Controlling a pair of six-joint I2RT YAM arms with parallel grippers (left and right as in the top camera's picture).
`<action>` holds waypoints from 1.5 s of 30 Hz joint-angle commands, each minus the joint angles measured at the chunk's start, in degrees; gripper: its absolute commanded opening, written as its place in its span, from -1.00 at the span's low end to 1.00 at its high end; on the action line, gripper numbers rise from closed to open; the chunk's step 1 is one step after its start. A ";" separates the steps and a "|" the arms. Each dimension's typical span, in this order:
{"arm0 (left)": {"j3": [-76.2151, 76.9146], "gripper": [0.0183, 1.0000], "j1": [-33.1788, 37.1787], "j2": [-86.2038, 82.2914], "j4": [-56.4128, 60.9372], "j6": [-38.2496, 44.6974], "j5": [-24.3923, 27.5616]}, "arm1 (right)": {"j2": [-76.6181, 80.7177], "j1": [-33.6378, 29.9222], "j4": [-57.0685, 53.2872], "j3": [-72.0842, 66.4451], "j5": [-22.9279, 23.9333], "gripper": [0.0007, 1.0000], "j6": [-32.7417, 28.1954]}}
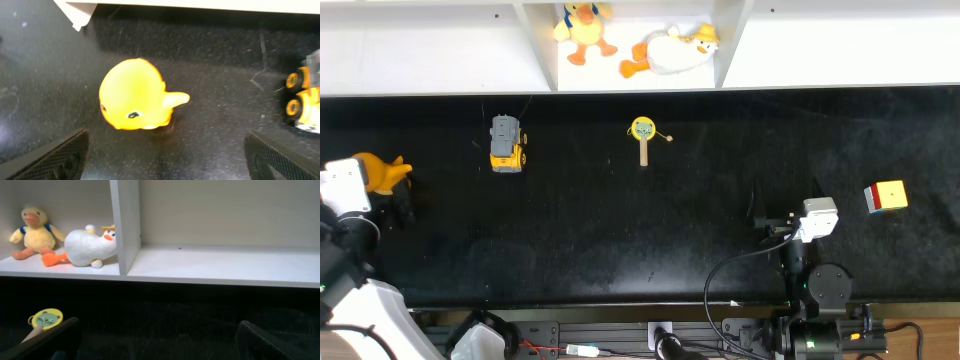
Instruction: Store Toys
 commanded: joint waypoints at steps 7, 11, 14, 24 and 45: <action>8.76 0.99 1.01 7.76 -3.61 1.07 1.53 | -0.59 0.11 0.31 -0.74 -0.15 0.99 0.63; 11.02 0.99 1.07 9.07 -4.83 1.07 1.68 | -0.59 0.11 0.31 -0.74 -0.15 0.99 0.63; 11.08 0.99 1.57 9.94 -4.85 1.05 1.66 | -0.59 0.11 0.31 -0.74 -0.15 1.00 0.63; 11.08 0.99 3.26 17.46 -1.66 1.29 1.70 | -0.59 0.11 0.31 -0.74 -0.15 1.00 0.63; 11.08 -0.61 -0.35 26.47 7.76 3.02 2.14 | -0.59 0.11 0.31 -0.74 -0.15 0.99 0.63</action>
